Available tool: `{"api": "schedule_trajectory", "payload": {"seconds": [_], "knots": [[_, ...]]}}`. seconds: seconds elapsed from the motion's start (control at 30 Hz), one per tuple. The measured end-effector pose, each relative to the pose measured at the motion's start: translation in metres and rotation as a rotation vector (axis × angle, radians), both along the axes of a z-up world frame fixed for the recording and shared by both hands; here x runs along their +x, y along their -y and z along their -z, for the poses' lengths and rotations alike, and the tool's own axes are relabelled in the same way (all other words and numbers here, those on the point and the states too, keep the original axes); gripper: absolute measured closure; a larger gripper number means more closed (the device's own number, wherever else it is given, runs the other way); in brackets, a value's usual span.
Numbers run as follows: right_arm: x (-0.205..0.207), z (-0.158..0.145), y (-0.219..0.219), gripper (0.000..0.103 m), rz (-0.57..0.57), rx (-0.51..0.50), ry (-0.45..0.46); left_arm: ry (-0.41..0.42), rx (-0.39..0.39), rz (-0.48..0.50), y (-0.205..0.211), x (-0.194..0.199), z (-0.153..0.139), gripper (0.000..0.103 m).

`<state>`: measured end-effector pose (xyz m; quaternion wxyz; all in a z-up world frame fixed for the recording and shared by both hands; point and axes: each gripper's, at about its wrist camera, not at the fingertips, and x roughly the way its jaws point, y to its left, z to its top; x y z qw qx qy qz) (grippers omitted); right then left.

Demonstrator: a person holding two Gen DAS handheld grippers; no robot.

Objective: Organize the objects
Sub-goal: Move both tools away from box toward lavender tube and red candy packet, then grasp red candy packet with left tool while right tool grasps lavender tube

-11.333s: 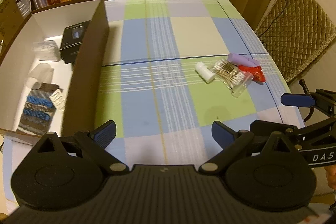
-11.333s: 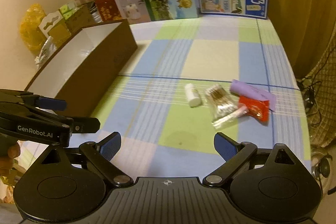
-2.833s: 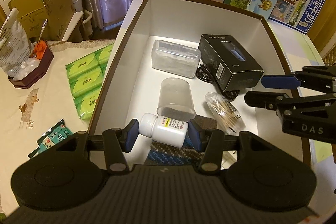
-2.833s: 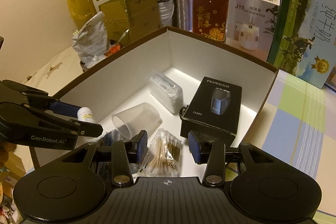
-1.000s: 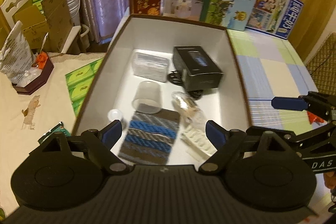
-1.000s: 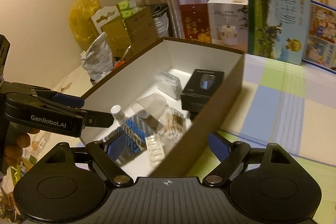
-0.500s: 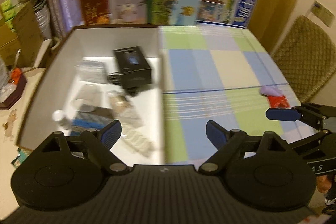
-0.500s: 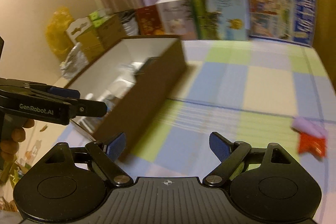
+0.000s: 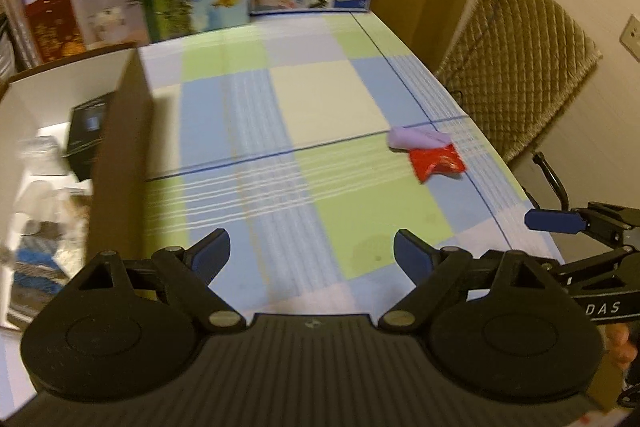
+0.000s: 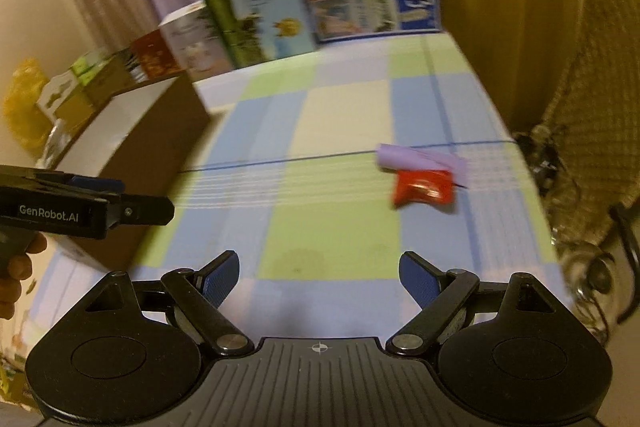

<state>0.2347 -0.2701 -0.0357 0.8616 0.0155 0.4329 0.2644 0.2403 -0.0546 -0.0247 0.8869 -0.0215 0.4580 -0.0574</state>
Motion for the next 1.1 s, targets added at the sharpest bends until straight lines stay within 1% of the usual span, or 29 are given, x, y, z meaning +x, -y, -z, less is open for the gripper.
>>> {"api": "schedule_trajectory", "payload": {"seconds": [0.3, 0.57, 0.63, 0.7, 0.83, 0.9, 0.93, 1.0, 1.1], "knots": [[0.017, 0.010, 0.050, 0.018, 0.096, -0.008, -0.013, -0.030, -0.005, 0.034, 0.047, 0.025, 0.018, 0.017], [0.047, 0.022, 0.075, 0.019, 0.211, -0.017, 0.000, -0.051, -0.007, 0.043, 0.083, 0.057, 0.040, 0.017], [0.055, 0.026, 0.080, 0.022, 0.222, -0.016, 0.003, -0.056, -0.007, 0.046, 0.091, 0.066, 0.046, 0.017], [0.064, 0.029, 0.083, 0.030, 0.232, -0.021, 0.009, -0.061, -0.004, 0.057, 0.099, 0.074, 0.051, 0.017], [0.082, 0.038, 0.088, 0.036, 0.251, -0.017, 0.004, -0.070, -0.009, 0.069, 0.113, 0.092, 0.063, 0.017], [0.090, 0.042, 0.088, 0.044, 0.258, -0.018, 0.002, -0.071, -0.010, 0.070, 0.119, 0.100, 0.067, 0.017], [0.094, 0.044, 0.089, 0.047, 0.261, -0.019, -0.001, -0.072, -0.012, 0.072, 0.122, 0.105, 0.070, 0.017], [0.101, 0.048, 0.090, 0.058, 0.264, -0.022, -0.001, -0.077, -0.010, 0.075, 0.128, 0.113, 0.075, 0.017], [0.111, 0.055, 0.094, 0.068, 0.269, -0.024, -0.009, -0.082, -0.008, 0.080, 0.137, 0.125, 0.084, 0.018]]}}
